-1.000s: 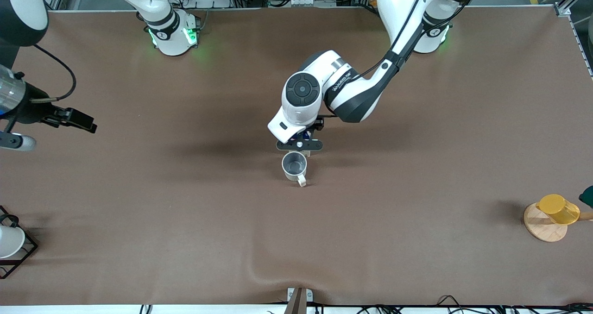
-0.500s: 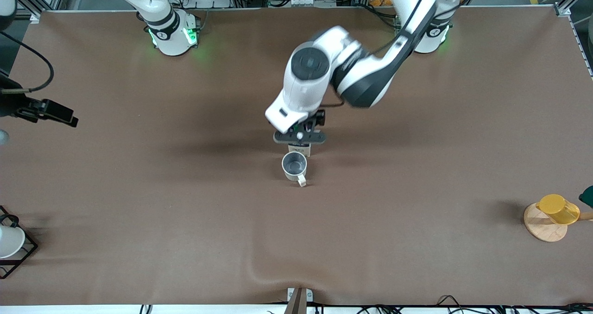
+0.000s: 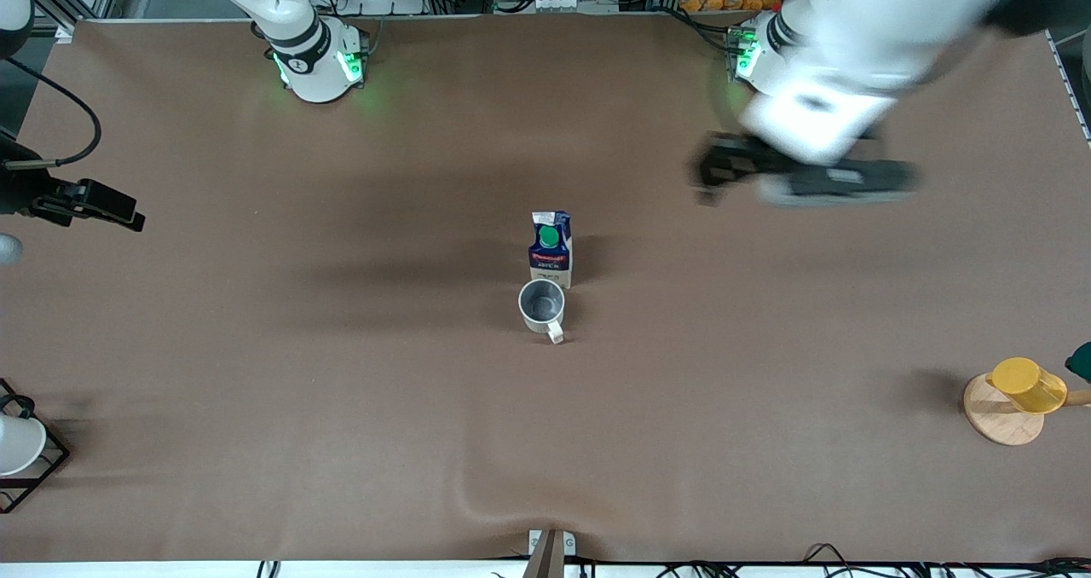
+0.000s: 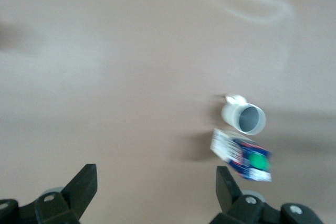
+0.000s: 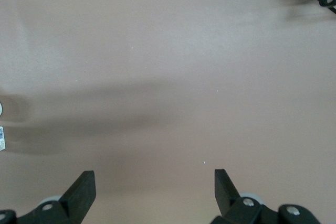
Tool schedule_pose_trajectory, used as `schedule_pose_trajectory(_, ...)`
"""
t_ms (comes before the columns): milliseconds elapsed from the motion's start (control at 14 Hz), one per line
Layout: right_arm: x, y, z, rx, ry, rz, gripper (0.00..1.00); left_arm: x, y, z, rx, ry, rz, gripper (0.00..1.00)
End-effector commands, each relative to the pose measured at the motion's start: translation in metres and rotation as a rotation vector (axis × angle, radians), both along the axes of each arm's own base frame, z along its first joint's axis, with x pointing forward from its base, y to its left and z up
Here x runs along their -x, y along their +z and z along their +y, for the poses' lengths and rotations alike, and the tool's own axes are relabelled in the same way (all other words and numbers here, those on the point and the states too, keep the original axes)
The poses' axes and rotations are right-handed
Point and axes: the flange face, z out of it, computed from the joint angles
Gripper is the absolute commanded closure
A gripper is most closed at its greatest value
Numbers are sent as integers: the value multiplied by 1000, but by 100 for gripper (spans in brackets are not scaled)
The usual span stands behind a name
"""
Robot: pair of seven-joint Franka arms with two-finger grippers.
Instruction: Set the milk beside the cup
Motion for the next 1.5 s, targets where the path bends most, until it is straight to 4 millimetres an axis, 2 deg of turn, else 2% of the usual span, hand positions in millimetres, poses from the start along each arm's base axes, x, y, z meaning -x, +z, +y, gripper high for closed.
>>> schedule_pose_trajectory(0,19,0,-14,-17,15,-17,0,-18,-18,64,-14,9,42,0)
schedule_pose_trajectory(143,19,0,-24,-20,39,-23,0,-23,-33,95,-28,41,75,0)
schedule_pose_trajectory(214,20,-2,-32,-22,47,-21,0,-20,-34,111,-35,62,82,0)
schedule_pose_trajectory(286,20,-3,-36,-27,49,-24,0,-16,-39,119,-45,74,94,0)
schedule_pose_trajectory(571,20,-2,-39,-27,57,-29,0,-2,-28,132,-75,23,72,0)
schedule_pose_trajectory(714,19,-1,-39,-26,57,-37,0,3,-27,153,-83,48,77,0)
schedule_pose_trajectory(929,19,0,-35,-26,63,-37,0,3,-27,163,-85,21,77,0)
schedule_pose_trajectory(1429,20,-1,-32,-28,60,-32,0,5,-19,165,-99,-12,73,0)
